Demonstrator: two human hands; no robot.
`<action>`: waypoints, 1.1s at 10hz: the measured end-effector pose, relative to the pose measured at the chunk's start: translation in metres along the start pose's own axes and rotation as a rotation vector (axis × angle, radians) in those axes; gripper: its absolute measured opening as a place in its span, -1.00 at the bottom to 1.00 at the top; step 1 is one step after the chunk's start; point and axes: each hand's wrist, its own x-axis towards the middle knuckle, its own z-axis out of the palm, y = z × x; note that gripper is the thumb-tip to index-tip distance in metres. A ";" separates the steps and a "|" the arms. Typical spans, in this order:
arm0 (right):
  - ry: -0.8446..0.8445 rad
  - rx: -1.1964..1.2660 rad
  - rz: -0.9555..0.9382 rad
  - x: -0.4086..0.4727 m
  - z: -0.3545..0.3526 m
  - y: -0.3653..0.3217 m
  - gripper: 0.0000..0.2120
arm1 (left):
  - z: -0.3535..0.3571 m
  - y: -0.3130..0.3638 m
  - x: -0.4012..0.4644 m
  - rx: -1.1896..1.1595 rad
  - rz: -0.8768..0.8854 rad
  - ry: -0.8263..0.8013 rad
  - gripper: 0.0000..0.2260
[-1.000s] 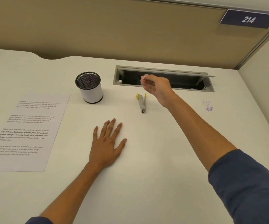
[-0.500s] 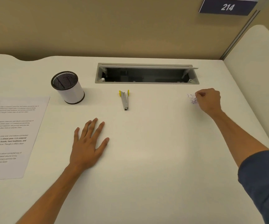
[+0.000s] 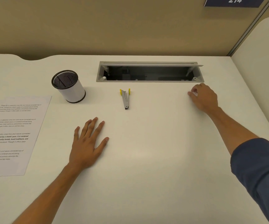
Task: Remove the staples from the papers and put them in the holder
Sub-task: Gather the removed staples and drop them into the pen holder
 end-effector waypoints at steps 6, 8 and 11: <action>-0.108 -0.088 -0.155 0.000 0.001 0.007 -0.64 | 0.001 0.000 0.000 -0.001 0.006 0.007 -0.44; -0.123 -0.085 -0.168 0.003 -0.006 0.016 -0.63 | 0.000 -0.001 0.000 -0.003 0.007 0.006 -0.44; -0.226 -0.127 -0.177 0.001 -0.019 0.026 -0.59 | 0.000 0.000 0.000 -0.005 0.006 0.011 -0.43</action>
